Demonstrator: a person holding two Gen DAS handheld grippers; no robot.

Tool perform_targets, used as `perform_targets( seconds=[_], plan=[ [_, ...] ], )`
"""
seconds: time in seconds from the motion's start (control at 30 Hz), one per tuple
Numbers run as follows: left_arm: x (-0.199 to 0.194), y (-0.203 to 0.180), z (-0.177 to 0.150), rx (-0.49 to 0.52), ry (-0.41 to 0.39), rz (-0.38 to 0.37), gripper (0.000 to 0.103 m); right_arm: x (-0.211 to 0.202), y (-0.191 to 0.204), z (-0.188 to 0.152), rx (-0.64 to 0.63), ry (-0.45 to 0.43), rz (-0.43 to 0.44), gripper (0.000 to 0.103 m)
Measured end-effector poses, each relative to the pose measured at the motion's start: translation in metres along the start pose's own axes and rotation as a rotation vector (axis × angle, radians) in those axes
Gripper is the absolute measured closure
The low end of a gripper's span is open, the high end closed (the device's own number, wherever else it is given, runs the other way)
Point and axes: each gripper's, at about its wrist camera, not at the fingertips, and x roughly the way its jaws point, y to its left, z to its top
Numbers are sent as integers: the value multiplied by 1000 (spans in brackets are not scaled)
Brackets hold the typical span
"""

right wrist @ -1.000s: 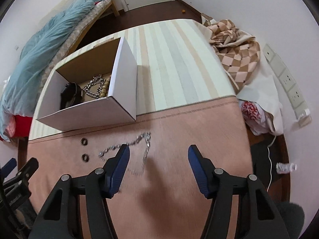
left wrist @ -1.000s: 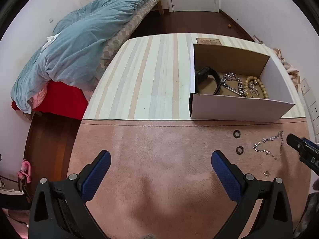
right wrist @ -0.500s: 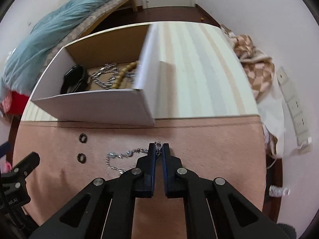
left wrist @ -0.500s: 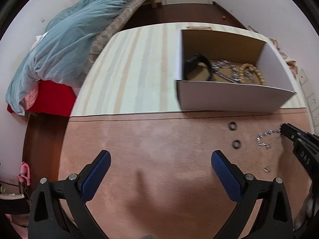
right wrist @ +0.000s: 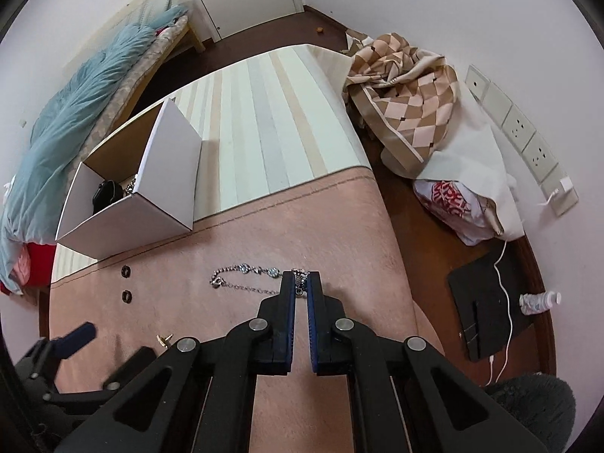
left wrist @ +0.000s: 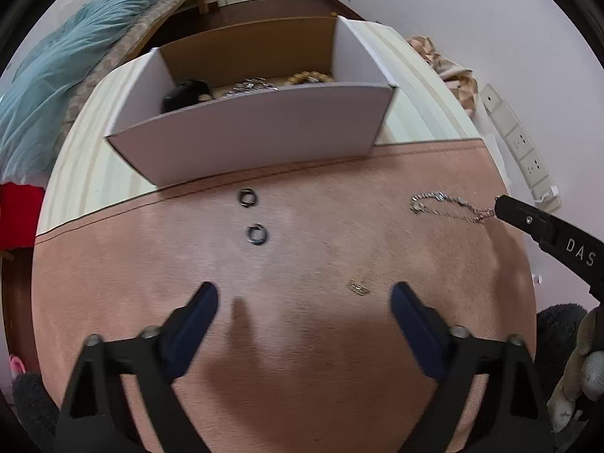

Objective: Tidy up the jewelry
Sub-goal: 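Grasp the thin silver chain bracelet with the right tool while the left tool grasps a small gold earring, then carry the earring toward the box with the left tool while the right tool carries the bracelet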

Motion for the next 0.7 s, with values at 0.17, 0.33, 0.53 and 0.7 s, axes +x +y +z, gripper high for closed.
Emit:
perform_targets(
  seconds=[0.17,0.33,0.53,0.7],
  plan=[
    [5,-7,0,39,-6,17,43,1,0,-3,8,1,8,97],
    [12,-9,3,50,-10,14,66,2,0,-2,21,4,10,97],
    [12,-13,2,71,-33,-4,90,3,2,0,15,2,5,97],
    [9,-14,1,80,-50,-19,94,-2,4,2,10,-7,8,97]
  ],
)
